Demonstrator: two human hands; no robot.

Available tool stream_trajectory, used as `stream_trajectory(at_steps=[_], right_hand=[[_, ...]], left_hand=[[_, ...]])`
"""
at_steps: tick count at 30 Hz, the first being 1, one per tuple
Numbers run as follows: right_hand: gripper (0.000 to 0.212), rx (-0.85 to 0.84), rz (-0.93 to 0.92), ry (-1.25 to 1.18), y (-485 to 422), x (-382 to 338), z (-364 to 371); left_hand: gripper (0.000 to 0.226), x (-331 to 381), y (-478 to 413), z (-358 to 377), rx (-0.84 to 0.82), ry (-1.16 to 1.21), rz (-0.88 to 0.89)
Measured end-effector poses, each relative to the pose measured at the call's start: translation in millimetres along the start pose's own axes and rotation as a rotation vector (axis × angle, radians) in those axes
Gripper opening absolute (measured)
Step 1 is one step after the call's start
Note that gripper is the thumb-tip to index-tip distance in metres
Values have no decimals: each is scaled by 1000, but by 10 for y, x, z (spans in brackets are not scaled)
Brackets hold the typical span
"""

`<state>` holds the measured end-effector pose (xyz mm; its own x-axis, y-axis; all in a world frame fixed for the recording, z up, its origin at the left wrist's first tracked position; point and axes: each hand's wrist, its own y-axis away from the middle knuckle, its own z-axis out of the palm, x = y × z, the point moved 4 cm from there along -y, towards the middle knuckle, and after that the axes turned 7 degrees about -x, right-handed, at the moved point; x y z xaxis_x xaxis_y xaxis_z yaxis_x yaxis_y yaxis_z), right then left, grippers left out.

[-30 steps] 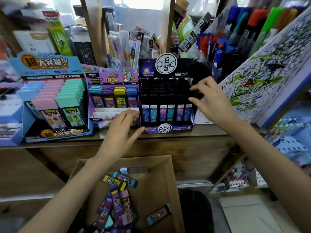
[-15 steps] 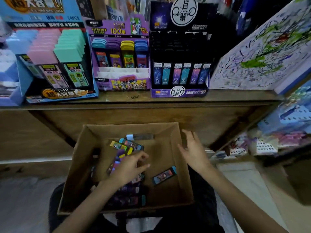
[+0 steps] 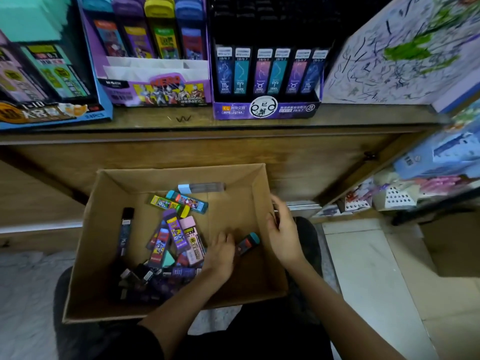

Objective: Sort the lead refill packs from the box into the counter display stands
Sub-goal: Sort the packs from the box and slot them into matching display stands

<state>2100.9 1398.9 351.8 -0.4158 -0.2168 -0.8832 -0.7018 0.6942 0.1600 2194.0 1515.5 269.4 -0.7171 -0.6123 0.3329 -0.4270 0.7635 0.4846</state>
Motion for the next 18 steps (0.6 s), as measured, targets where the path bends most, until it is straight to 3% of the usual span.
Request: stream_trajectory(at_steps=[3,7,9,11,15,18], right_hand=[[45,-13,14,81,-2,5,9],[41,138,-127,761,43,-177,70],[38,154,-236,832,63,-297,205],[38,-4,-174,751,33,-315,444],[36,-401,275,305,-91,-184,1113],[31,-415,361,177,-142,-193,1487]], left_hand=[[42,-86,17,-85,-12,230,-57],[36,-355,226,-320,59,558,-40],[36,-616,359,-468,185,706,-72],[36,-947,455,-569,327,811,-164],[33,-1447,477,-538,364,1061,-371],[32,-1571,428,-507,358,1168,-463]])
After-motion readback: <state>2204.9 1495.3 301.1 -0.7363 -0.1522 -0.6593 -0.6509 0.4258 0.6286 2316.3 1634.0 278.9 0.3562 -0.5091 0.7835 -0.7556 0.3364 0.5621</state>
